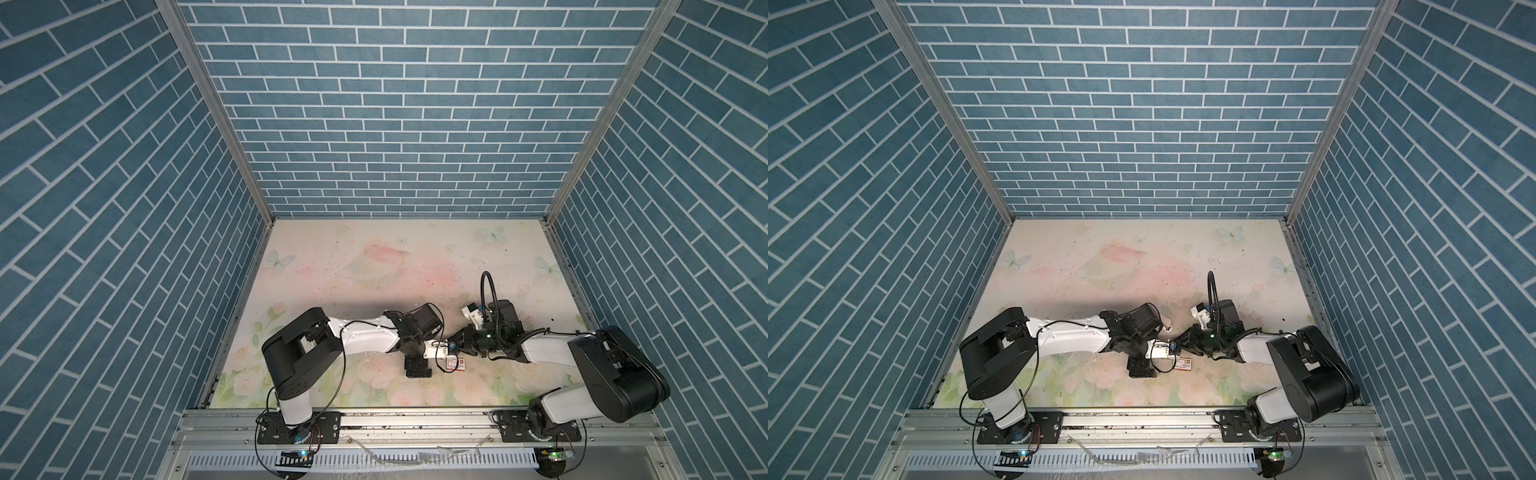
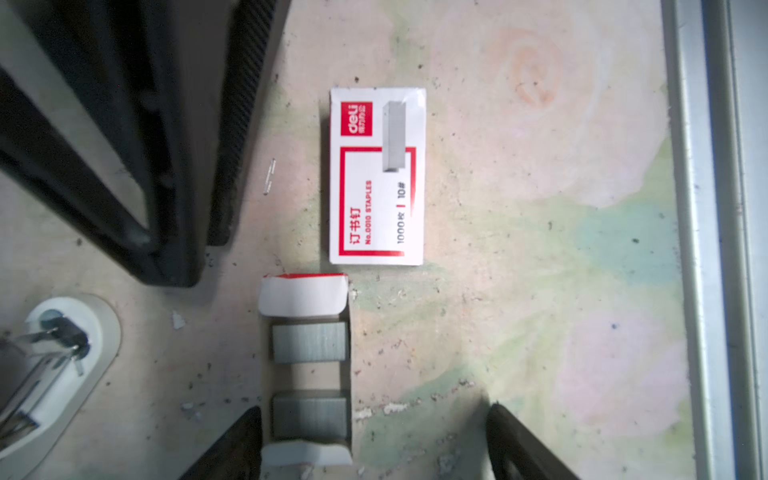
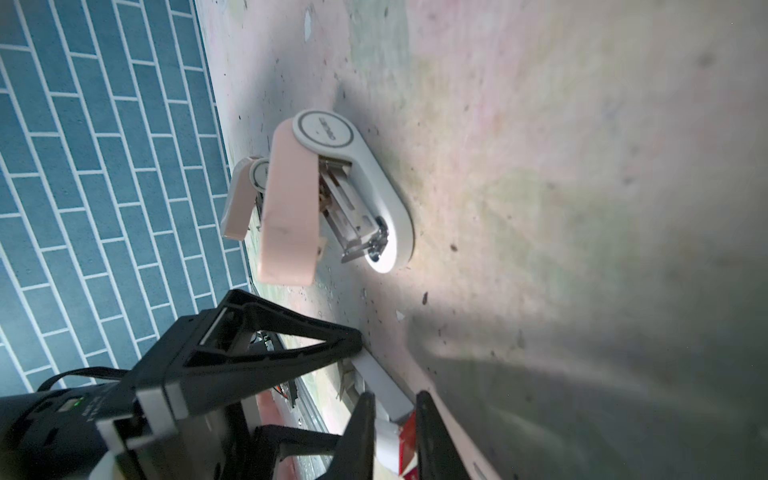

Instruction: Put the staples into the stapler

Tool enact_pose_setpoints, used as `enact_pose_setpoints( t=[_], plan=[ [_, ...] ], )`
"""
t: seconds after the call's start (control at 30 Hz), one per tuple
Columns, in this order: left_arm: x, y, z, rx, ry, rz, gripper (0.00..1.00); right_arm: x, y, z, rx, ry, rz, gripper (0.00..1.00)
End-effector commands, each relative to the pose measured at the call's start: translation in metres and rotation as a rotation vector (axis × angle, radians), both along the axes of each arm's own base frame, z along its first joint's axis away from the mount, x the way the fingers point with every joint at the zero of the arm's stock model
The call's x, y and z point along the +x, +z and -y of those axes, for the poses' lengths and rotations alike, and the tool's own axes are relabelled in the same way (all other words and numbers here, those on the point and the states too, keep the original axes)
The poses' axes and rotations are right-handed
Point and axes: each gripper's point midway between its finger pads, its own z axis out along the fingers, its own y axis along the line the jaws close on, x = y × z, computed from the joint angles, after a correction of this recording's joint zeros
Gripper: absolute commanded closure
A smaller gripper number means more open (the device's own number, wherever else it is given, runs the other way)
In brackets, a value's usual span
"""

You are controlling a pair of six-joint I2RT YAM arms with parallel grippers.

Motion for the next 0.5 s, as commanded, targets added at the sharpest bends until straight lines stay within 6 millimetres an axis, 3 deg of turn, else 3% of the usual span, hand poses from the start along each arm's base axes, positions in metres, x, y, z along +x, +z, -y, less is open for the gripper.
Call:
enact_pose_setpoints(
  t=[0.0, 0.47],
  plan=[
    [-0.006, -0.014, -0.011, 0.059, 0.016, -0.04, 0.15, 0.001, 0.01, -0.011, 0.047, 0.041, 0.014, 0.8],
    [-0.003, -0.017, -0.013, 0.065, 0.039, -0.023, 0.1, -0.015, -0.001, -0.016, 0.034, 0.093, -0.044, 0.81]
  ],
)
